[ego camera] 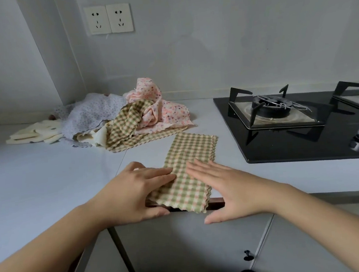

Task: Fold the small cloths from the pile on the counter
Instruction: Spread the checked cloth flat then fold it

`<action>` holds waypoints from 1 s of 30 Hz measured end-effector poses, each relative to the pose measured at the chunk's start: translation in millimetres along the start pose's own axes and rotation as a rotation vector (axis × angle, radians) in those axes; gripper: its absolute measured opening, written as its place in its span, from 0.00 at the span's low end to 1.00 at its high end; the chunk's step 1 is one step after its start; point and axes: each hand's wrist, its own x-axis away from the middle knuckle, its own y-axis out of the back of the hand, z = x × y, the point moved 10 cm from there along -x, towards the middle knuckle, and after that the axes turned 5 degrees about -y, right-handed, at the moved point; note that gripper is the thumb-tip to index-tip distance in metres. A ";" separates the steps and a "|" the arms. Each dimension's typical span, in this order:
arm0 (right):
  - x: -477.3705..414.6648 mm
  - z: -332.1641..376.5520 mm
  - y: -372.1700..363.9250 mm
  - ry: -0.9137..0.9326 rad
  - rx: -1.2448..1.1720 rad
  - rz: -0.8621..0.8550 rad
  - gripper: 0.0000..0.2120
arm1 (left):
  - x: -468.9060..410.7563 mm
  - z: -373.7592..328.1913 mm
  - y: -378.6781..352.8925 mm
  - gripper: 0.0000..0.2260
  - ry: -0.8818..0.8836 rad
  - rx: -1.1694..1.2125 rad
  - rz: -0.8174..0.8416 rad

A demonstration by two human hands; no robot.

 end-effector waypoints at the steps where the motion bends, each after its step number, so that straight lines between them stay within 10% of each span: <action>1: 0.2 2.2 -0.3 0.006 0.038 -0.032 0.47 | -0.7 -4.7 5.7 0.30 -0.028 0.006 -0.044; 10: 14.7 17.1 14.0 0.082 -0.275 -0.332 0.34 | 2.7 -17.3 9.5 0.19 -0.075 0.169 -0.083; 14: 5.1 -20.8 31.2 -0.151 -0.667 -0.403 0.11 | -3.6 22.6 16.3 0.13 0.381 0.583 -0.218; 20: -27.7 -68.5 29.3 -0.692 -1.129 -0.217 0.09 | -39.5 77.7 -5.7 0.18 0.851 0.545 -0.096; 30: -52.5 -90.3 26.6 -1.017 -0.673 -0.032 0.07 | -58.3 84.1 -28.9 0.14 1.120 0.115 0.270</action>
